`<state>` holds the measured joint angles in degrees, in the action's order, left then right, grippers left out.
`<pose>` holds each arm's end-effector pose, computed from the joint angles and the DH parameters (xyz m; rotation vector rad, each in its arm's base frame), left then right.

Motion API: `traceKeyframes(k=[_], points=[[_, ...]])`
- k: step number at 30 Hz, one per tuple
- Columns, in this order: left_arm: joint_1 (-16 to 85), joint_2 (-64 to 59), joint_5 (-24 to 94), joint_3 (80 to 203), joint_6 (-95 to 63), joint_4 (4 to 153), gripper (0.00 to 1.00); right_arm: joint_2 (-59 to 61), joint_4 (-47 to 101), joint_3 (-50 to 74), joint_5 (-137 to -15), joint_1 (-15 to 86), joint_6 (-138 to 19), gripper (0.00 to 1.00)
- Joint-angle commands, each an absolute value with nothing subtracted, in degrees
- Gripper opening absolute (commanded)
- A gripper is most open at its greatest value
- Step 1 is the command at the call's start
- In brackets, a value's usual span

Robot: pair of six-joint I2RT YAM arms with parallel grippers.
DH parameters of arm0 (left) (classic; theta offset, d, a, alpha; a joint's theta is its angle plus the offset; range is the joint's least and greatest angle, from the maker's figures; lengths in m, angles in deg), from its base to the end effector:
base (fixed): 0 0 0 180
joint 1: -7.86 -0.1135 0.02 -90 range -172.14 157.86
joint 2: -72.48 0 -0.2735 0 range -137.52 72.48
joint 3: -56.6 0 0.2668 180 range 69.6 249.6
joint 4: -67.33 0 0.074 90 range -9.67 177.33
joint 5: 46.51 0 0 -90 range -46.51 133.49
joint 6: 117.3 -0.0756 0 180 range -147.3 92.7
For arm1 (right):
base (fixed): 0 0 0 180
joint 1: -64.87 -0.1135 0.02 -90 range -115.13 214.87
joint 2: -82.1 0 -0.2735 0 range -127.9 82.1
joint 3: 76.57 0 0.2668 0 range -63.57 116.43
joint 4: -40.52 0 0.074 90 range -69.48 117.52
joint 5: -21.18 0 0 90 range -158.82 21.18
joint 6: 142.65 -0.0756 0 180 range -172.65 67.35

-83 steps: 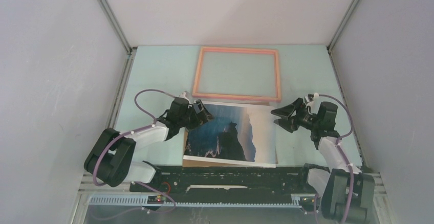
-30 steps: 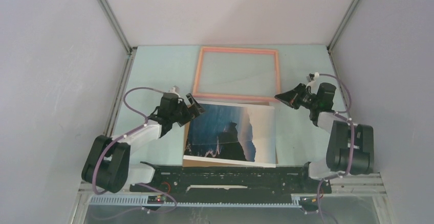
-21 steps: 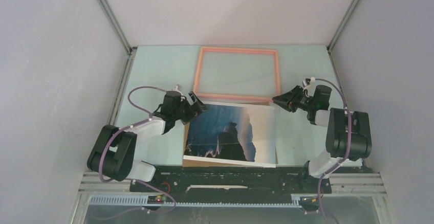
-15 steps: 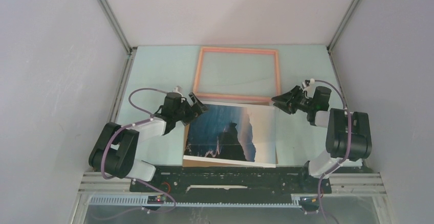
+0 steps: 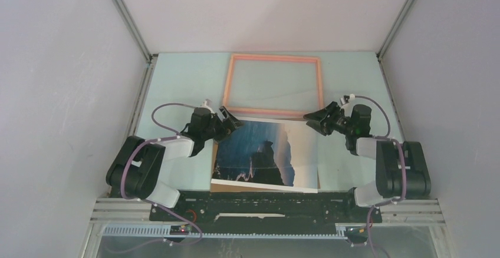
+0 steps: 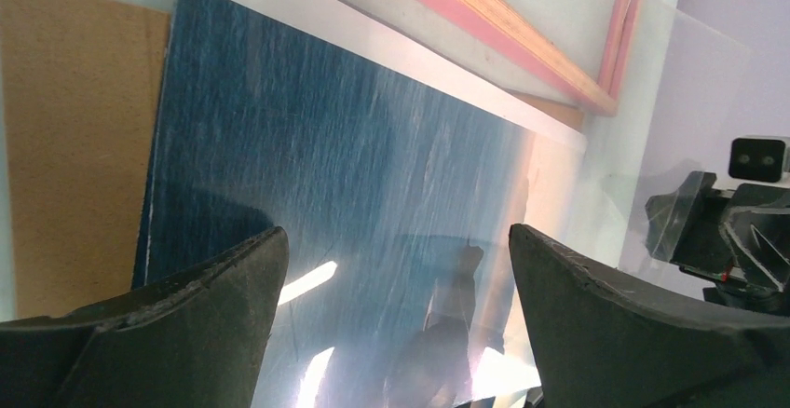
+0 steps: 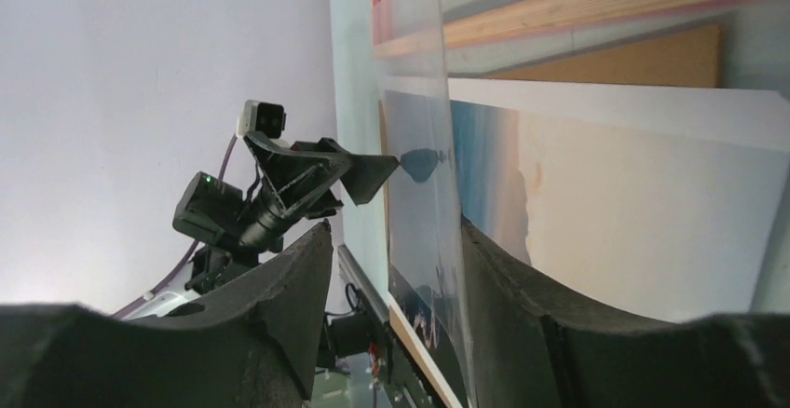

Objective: Put the photo into the frame

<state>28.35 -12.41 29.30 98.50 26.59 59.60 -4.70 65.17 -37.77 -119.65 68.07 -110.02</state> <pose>0.2849 -0.1262 0.1190 -0.5286 2.2872 -0.9653 0.2978 0.0421 0.1400 0.4749 2.0678 1.4629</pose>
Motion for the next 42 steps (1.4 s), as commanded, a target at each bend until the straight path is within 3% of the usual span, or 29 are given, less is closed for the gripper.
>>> traceKeyframes(k=[1,3,4,6,10,18,28,32,42], points=[[29.3,-13.1,29.1,96.6,27.1,59.3,1.00,3.8,61.5,-38.3,-110.2,65.2,-109.2,0.59],[29.6,-12.0,29.5,96.8,26.5,59.5,1.00,6.4,57.4,-37.9,-106.2,65.0,-105.9,0.50],[29.6,-10.5,29.7,97.1,25.6,60.0,1.00,7.2,56.8,-37.8,-104.9,65.0,-104.4,0.35],[29.4,-7.4,31.5,99.4,22.5,64.2,1.00,7.6,55.8,-36.7,-102.4,65.0,-102.5,0.16],[28.5,-0.8,38.6,108.4,16.9,75.8,1.00,3.3,57.3,-32.3,-103.2,65.0,-102.2,0.00],[22.1,-0.1,44.8,122.0,18.9,78.6,1.00,-15.2,66.3,-16.4,-112.7,66.9,-105.7,0.00],[19.2,-18.8,50.5,142.5,17.0,76.1,1.00,-35.6,70.2,8.5,-111.4,67.4,-116.5,0.00],[19.1,-25.6,50.7,149.1,15.5,75.1,1.00,-40.7,60.7,19.0,-110.5,66.9,-110.9,0.00],[18.1,-35.1,48.2,152.5,10.5,76.4,1.00,-48.8,59.9,27.8,-114.2,68.0,-111.1,0.00]])
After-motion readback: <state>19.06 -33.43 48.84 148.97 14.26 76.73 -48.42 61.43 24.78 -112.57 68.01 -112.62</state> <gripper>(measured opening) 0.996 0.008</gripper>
